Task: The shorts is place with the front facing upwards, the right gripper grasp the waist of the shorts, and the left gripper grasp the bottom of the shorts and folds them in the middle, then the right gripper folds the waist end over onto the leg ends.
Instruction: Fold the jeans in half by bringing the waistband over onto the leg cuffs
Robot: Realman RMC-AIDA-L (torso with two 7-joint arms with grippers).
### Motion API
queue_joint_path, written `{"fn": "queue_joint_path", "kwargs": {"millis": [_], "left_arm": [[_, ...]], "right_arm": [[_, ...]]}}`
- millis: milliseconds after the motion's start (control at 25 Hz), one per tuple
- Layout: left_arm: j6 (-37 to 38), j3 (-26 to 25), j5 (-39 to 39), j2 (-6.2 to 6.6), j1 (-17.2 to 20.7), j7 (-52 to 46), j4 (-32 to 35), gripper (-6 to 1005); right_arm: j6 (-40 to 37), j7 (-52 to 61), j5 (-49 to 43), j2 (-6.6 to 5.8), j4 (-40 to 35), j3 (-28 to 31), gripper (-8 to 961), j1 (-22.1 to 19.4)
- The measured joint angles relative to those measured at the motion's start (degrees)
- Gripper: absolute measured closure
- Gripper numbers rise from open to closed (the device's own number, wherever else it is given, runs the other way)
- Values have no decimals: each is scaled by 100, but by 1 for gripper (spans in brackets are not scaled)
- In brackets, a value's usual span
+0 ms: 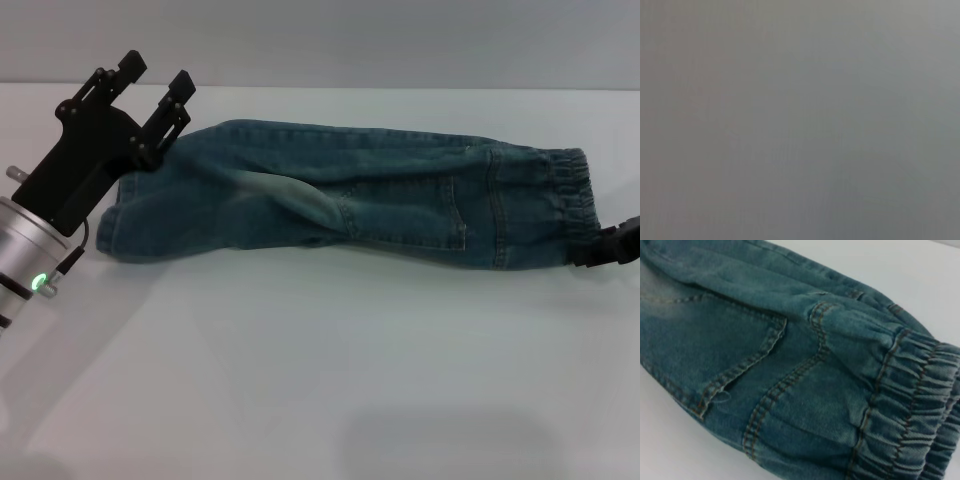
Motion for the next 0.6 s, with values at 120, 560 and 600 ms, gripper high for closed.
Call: {"fn": "queue_joint_path", "kwargs": {"millis": [120, 560, 600], "left_arm": [[7, 0, -1, 0, 8, 0, 0, 382], [74, 3, 11, 4, 15, 0, 0, 383], [74, 2, 13, 4, 16, 0, 0, 383]], "right_arm": [[59, -8, -1, 26, -21, -18, 461, -7], [86, -75, 103, 155, -271, -69, 471, -61], [73, -79, 118, 164, -280, -80, 472, -61]]}}
